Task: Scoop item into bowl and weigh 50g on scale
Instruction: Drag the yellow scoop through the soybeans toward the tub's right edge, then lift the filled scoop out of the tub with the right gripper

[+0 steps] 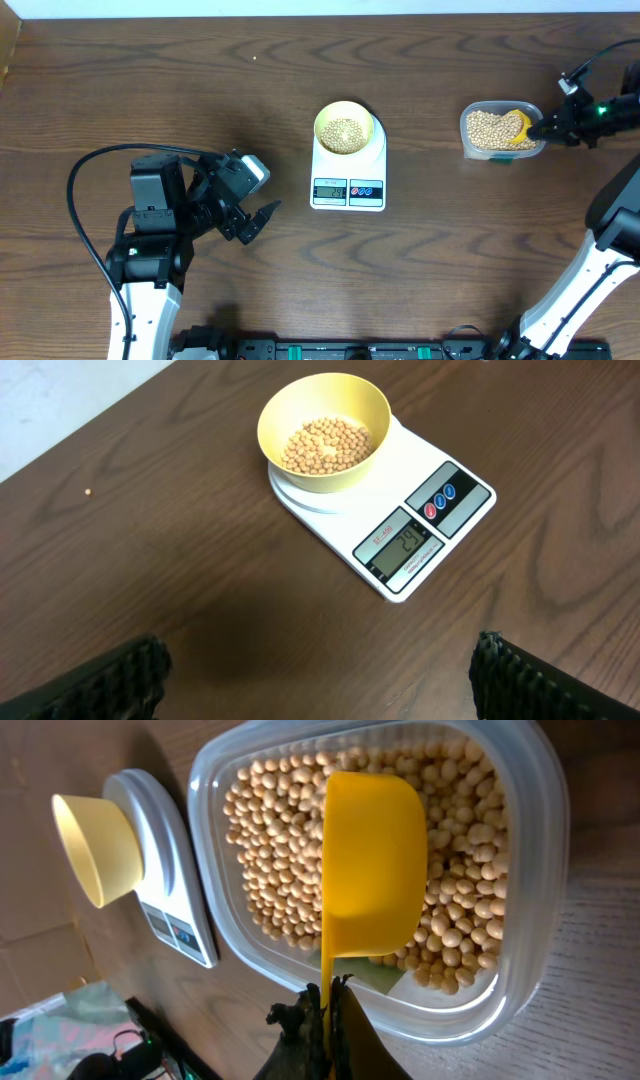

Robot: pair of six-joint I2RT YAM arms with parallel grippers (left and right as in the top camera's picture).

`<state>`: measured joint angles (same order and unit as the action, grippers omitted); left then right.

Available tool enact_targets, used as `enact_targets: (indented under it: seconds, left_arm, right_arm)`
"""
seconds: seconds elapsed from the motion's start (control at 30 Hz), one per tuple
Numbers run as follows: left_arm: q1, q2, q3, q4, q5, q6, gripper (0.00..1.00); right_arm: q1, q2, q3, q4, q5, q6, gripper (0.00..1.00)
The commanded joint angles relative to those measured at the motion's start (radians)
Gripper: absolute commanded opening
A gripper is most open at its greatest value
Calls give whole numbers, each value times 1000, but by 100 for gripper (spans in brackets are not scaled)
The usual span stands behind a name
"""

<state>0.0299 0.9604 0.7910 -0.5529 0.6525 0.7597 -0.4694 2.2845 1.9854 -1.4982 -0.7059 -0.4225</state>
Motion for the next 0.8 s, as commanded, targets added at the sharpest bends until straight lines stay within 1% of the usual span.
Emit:
enact_targets:
  seconds: [0.0, 0.1, 0.37, 0.6, 0.77]
  left_arm:
    - [-2, 1, -2, 1, 13, 3, 98]
    - [-2, 1, -2, 1, 13, 3, 97]
    - [-2, 1, -2, 1, 13, 3, 98]
    - [-2, 1, -2, 1, 13, 3, 98]
    - [-2, 1, -2, 1, 13, 3, 98]
  right_arm:
    - [-28, 6, -3, -2, -95, -50, 1]
    - [-48, 6, -3, -5, -145, -58, 1]
    - [-99, 6, -3, -38, -177, -59, 1]
    - [-133, 6, -3, -116, -310, -169, 1]
    - [-131, 6, -3, -145, -338, -178, 1]
